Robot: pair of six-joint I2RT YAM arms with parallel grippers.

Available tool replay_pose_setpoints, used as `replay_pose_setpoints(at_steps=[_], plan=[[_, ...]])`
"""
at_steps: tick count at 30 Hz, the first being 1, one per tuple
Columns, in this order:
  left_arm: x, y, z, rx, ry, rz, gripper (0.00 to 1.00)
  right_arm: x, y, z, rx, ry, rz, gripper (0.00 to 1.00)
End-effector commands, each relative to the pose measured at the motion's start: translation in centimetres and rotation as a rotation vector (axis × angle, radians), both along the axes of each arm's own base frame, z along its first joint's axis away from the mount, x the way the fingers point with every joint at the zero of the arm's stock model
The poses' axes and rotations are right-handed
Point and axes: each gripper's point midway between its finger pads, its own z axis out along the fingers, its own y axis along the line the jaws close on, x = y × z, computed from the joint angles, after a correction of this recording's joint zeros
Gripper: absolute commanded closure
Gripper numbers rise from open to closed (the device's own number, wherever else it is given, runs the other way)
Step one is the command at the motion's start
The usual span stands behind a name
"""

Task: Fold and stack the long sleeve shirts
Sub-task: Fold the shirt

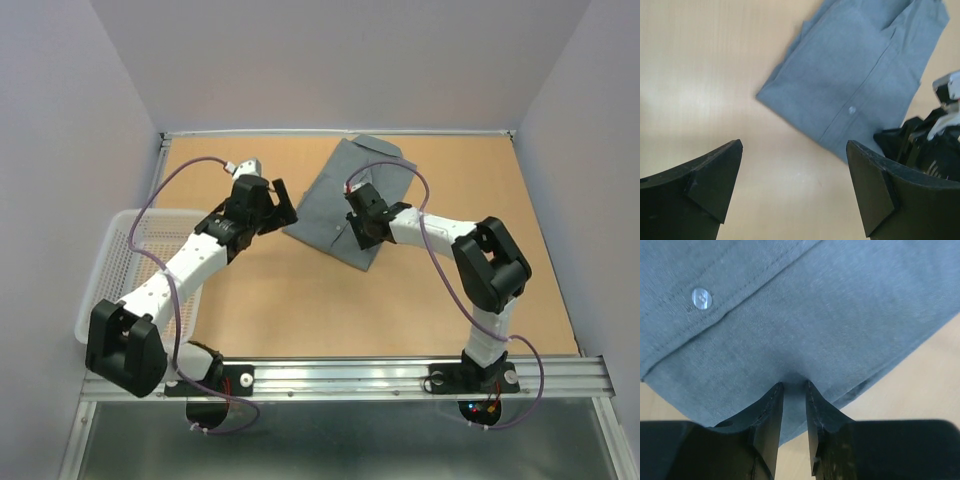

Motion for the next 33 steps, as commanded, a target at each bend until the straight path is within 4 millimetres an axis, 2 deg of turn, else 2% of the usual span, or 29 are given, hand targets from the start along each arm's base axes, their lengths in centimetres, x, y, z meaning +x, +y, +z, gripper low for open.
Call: replay_pose_setpoints(at_steps=[1,2,3,7,11,12,14,15,18,19,20,21,22,24,28,29,33], plan=[[-2.8,0.0,0.0,-0.067,0.004,-0.026,0.04,-1.7,0.1,-2.0,-0.019,0.068,0.045,0.7],[-3.3,0.3,0.9,-0.093,-0.028,-0.016,0.03,-2.3,0.5,-2.5,0.009,0.095,0.031,0.7],[-3.7,0.6,0.2,-0.097,-0.031,-0.011,0.03,-3.2,1.2,-2.9,0.048,0.135,0.048,0.7],[-4.7,1.8,1.0,-0.108,-0.069,0.029,0.02,-6.5,3.8,-4.2,0.105,0.22,0.061,0.7],[-5.2,3.4,0.4,-0.041,-0.038,0.078,0.01,-11.2,9.6,-4.1,0.218,0.327,0.113,0.69],[-5.3,3.9,0.3,-0.019,-0.026,0.095,0.01,-11.7,10.9,-3.6,0.259,0.346,0.096,0.69],[-5.4,4.3,0.1,-0.002,-0.014,0.107,0.01,-12.4,12.8,-2.5,0.297,0.348,0.108,0.69],[-5.6,4.6,0.0,0.005,-0.005,0.117,0.01,-12.1,13.4,-1.7,0.315,0.335,0.103,0.69],[-5.7,4.8,0.6,-0.02,-0.016,0.142,0.01,-9.8,14.3,2.4,0.341,0.207,0.134,0.64],[-5.9,4.9,0.6,-0.033,-0.015,0.157,0.02,-9.3,14.9,4.6,0.357,0.154,0.173,0.57],[-5.9,5.0,0.4,-0.035,-0.011,0.165,0.02,-9.2,15.3,5.5,0.37,0.14,0.181,0.57],[-6.0,5.2,0.2,-0.038,-0.006,0.174,0.02,-8.9,15.2,6.0,0.344,0.107,0.198,0.43],[-6.1,5.4,0.0,-0.04,0.001,0.184,0.02,-8.8,15.6,6.9,0.346,0.088,0.21,0.36],[-6.3,5.8,-0.8,-0.042,0.027,0.203,0.02,-9.7,16.2,7.0,0.328,0.08,0.232,0.26],[-6.5,6.8,-2.6,-0.065,0.082,0.239,0.01,-12.1,18.0,5.9,0.311,0.11,0.282,0.25],[-6.2,7.4,-3.0,-0.072,0.093,0.254,0.01,-13.2,18.7,5.4,0.299,0.114,0.306,0.25],[-5.4,7.5,-4.3,-0.105,0.142,0.242,0.02,-14.8,20.1,3.9,0.246,0.108,0.356,0.38]])
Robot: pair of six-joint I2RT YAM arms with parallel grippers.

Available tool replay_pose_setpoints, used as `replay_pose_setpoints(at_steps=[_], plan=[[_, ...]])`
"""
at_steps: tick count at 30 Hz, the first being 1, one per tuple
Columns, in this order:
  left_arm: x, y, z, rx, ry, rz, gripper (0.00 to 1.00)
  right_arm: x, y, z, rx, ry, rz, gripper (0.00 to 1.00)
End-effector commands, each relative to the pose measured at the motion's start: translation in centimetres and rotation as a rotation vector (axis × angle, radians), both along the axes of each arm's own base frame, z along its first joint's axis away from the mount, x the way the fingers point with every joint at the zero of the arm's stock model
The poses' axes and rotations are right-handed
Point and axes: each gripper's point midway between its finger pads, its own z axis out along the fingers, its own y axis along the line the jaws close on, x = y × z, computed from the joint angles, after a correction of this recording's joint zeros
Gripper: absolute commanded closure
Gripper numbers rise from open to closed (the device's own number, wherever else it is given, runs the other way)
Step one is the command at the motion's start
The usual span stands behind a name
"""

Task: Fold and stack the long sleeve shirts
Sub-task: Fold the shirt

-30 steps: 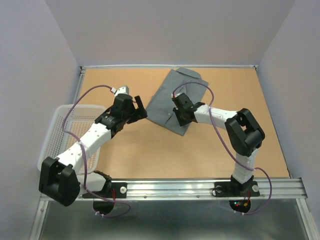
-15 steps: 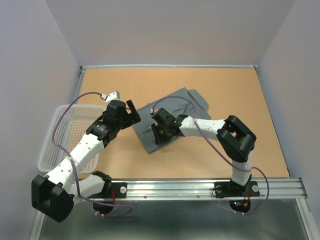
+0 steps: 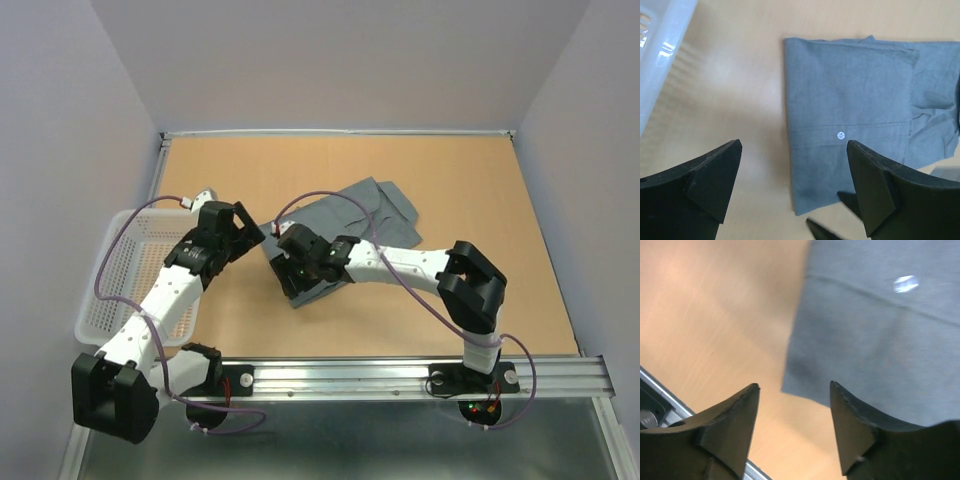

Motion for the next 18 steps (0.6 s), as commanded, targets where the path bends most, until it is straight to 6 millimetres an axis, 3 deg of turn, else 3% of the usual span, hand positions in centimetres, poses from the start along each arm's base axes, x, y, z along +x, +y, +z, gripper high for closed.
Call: replay_pose_setpoints(at_steps=[1,8,14,17,18], plan=[[0.7,-0.1,-1.5,-0.041,0.056,-0.014,0.02,-1.1,2.1,-0.2,-0.036,-0.055,0.053,0.41],[1.6,0.0,-1.4,-0.028,0.076,-0.035,0.02,-1.0,2.8,-2.4,-0.117,-0.114,0.081,0.44],[1.9,-0.2,-1.2,-0.036,0.067,-0.037,0.02,-0.4,1.2,-4.2,-0.219,-0.177,0.052,0.45],[1.9,-0.3,-1.3,-0.039,0.071,-0.042,0.02,-0.6,0.6,-5.2,-0.253,-0.174,0.057,0.55],[1.9,-0.3,-1.5,-0.04,0.078,-0.042,0.02,-0.6,0.4,-5.5,-0.26,-0.172,0.054,0.62]])
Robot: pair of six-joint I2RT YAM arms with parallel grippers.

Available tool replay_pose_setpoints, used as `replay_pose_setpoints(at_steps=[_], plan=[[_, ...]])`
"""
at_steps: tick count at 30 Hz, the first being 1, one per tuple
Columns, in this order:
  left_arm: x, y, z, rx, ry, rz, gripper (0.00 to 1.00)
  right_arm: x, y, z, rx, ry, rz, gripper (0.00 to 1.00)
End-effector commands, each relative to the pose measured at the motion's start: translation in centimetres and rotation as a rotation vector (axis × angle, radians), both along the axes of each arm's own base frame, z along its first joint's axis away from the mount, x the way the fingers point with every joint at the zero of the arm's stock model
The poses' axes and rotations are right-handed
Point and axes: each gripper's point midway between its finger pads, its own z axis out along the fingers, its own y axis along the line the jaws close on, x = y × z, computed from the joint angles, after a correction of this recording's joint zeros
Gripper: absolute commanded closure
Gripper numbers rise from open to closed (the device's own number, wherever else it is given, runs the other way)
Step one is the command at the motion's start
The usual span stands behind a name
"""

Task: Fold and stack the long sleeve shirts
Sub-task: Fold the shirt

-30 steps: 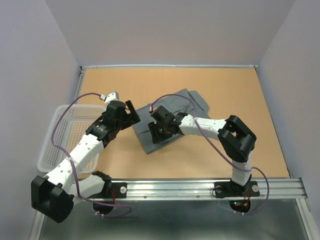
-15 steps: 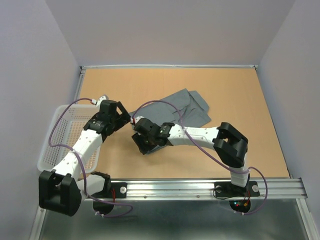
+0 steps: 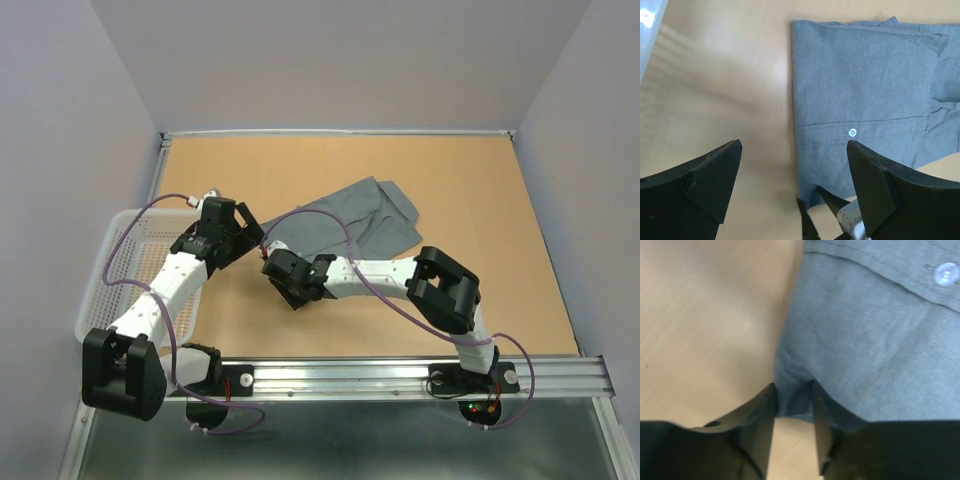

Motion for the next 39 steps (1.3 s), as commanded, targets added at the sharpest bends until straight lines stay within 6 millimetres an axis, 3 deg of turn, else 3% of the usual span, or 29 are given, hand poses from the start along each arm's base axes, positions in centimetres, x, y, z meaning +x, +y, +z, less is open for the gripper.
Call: replay_pose_setpoints(at_steps=[1,3,5,11,13,14,15,20,27,34,39], plan=[[1.0,-0.5,1.5,-0.013,-0.045,-0.019,0.02,0.8,-0.1,-0.1,-0.043,-0.059,-0.016,0.67],[1.0,-0.7,1.2,-0.022,-0.035,-0.028,0.02,0.9,0.0,0.3,-0.035,-0.065,-0.019,0.87],[0.8,-0.9,0.8,-0.032,-0.018,-0.031,0.02,1.1,0.5,1.3,-0.01,-0.072,-0.018,0.99],[0.7,-1.8,0.4,-0.09,-0.001,-0.028,0.02,1.6,1.3,3.5,0.146,0.013,-0.081,0.99],[0.7,-2.1,0.3,-0.11,0.007,-0.024,0.02,2.2,2.0,5.6,0.28,0.055,-0.117,1.0],[0.7,-2.3,0.1,-0.126,0.016,-0.021,0.02,2.6,1.4,5.5,0.302,0.075,-0.142,0.99],[0.6,-2.8,-0.1,-0.151,0.023,-0.034,0.02,2.7,2.1,7.2,0.38,0.086,-0.145,0.99],[0.5,-3.6,-1.1,-0.196,0.063,-0.035,0.02,3.8,1.7,10.1,0.5,0.07,-0.185,0.99],[0.3,-4.9,-2.0,-0.288,0.094,-0.021,0.02,4.8,0.7,10.4,0.579,0.106,-0.231,1.0],[1.6,-6.6,-1.1,-0.391,0.071,-0.024,0.04,3.8,1.2,9.2,0.581,0.157,-0.19,0.99],[2.4,-6.7,-2.0,-0.374,0.092,0.005,0.09,3.8,1.2,9.1,0.58,0.151,-0.184,0.99]])
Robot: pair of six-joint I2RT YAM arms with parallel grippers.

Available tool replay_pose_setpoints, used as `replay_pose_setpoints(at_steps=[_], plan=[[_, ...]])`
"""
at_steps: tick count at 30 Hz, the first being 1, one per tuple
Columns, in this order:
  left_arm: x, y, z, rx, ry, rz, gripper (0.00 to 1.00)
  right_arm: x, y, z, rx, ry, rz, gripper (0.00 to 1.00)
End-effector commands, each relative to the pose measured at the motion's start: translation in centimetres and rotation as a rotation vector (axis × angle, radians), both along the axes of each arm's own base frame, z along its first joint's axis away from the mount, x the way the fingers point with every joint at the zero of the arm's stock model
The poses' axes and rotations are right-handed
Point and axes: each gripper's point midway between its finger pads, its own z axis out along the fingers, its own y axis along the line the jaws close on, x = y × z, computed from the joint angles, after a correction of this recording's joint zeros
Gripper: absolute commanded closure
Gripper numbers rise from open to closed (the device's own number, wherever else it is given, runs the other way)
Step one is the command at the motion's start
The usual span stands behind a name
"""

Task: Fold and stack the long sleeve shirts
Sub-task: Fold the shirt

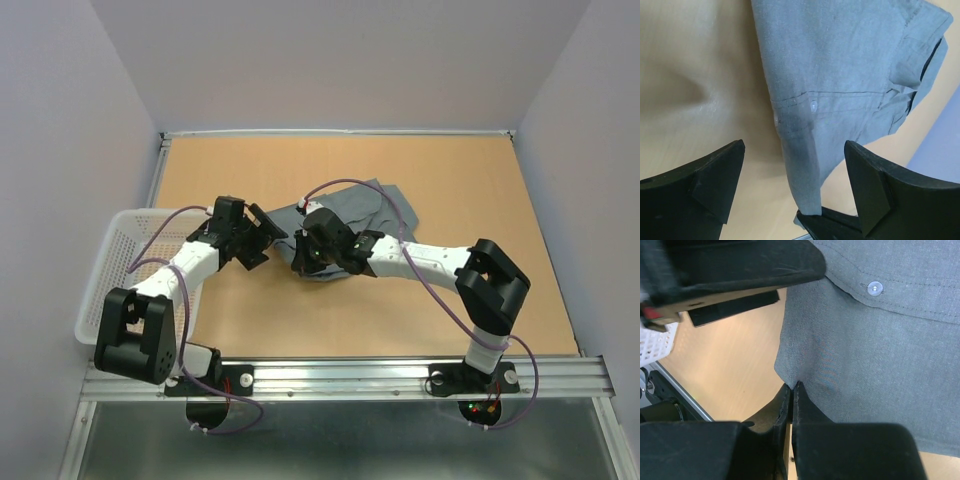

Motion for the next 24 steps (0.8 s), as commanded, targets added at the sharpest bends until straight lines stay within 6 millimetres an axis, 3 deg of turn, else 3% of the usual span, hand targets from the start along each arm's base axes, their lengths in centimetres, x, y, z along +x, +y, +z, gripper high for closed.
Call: replay_pose_setpoints(at_steps=[1,8,11,14,16,17,19,21,23,24], plan=[[1.2,-0.6,0.1,-0.018,-0.014,0.017,0.11,0.0,1.0,1.0,0.062,-0.023,0.017,0.99],[1.6,-0.7,-3.0,0.022,0.031,0.015,0.24,0.0,0.9,0.4,0.054,-0.023,0.024,1.0],[2.0,-1.1,-3.2,0.037,0.018,-0.008,0.32,-0.3,0.8,0.1,0.049,-0.019,0.03,0.99],[2.3,-0.9,-3.5,0.072,0.016,-0.02,0.61,-0.4,0.3,-0.2,0.038,-0.023,0.026,0.99],[2.4,-0.5,-3.4,0.1,0.014,-0.024,0.73,-0.4,0.1,0.0,0.036,-0.027,0.023,0.99],[2.3,-0.2,-3.5,0.129,0.018,-0.033,0.83,-0.5,-0.2,0.0,0.032,-0.031,0.023,0.93],[2.5,0.2,-3.0,0.161,0.008,-0.044,0.91,-0.4,-0.4,0.6,0.041,-0.049,0.022,0.81],[2.4,0.5,-2.4,0.198,-0.006,-0.077,0.97,0.1,-1.0,2.3,0.061,-0.078,0.005,0.66],[2.3,0.8,-1.8,0.223,-0.008,-0.095,0.99,1.0,-1.8,3.7,0.087,-0.094,-0.019,0.58],[2.2,1.0,-1.3,0.233,-0.018,-0.102,0.99,2.3,-2.8,4.4,0.099,-0.102,-0.052,0.55]])
